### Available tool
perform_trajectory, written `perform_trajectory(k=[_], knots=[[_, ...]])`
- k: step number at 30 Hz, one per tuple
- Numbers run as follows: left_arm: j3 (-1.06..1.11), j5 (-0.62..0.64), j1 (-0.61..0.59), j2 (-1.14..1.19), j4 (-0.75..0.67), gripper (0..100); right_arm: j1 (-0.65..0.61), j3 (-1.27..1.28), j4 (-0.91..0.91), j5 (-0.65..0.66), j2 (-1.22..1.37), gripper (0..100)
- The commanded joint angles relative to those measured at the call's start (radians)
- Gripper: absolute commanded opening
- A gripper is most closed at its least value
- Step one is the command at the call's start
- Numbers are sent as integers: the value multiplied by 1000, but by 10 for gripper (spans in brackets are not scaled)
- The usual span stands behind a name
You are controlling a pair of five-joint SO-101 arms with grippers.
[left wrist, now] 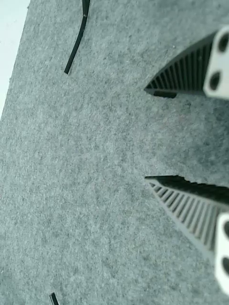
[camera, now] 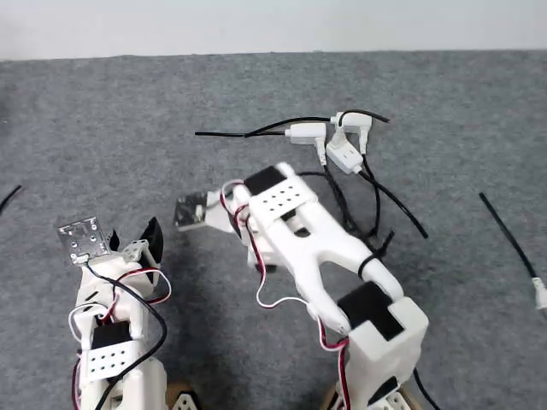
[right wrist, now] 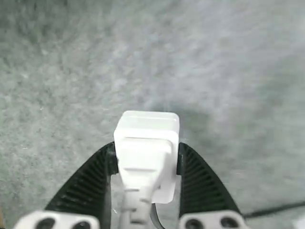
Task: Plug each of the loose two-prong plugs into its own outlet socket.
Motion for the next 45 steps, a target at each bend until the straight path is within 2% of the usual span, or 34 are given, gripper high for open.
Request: perform_trajectory(k=[1,6,10,14,18,20,25,30,32,38,45], knots=[[-10,-5,-2,-9,5,252,15,-163,10,0,-77,9],[-10,-5,-3,-9,5,251,18,-336,-134,0,-42,9],[-10,-5,-3,-9,5,251,-28,-353,-305,-2,-10,9],[-10,-5,-3,-9,6,251,-81,-361,-567,0,27,9],[-10,-5,-3,-8,6,251,-82,-410,-878,0,125,9],[-10,-5,-3,-8,6,251,-74,-477,-938,0,211,9],[-10,-5,-3,-6,6,251,-70,-709,-831,-28,384,23],[-10,-5,-5,-6,6,251,-65,-918,-610,-305,433,206],[-10,-5,-5,-6,6,252,-58,-979,-533,-359,441,233],[-10,-3,-5,-6,6,253,-45,-1120,-406,-362,487,236],[-10,-3,-5,-6,6,253,-45,-1215,-378,-411,504,246]])
